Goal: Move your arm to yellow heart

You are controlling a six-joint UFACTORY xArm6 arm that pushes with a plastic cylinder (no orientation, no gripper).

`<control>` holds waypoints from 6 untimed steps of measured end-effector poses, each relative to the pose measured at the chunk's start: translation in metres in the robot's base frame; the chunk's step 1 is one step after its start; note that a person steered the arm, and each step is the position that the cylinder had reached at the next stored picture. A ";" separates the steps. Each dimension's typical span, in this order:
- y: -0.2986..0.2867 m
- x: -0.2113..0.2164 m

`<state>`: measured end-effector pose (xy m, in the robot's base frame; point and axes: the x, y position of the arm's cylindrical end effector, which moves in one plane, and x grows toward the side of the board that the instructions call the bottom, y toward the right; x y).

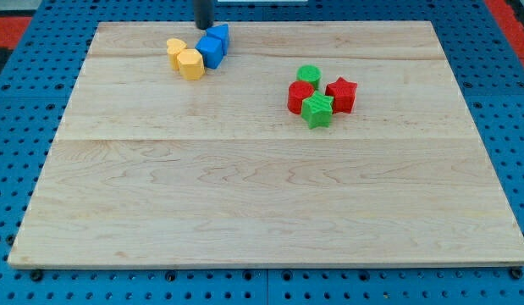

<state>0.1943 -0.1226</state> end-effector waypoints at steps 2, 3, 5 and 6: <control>-0.025 0.003; -0.020 0.028; -0.013 0.029; 0.025 0.029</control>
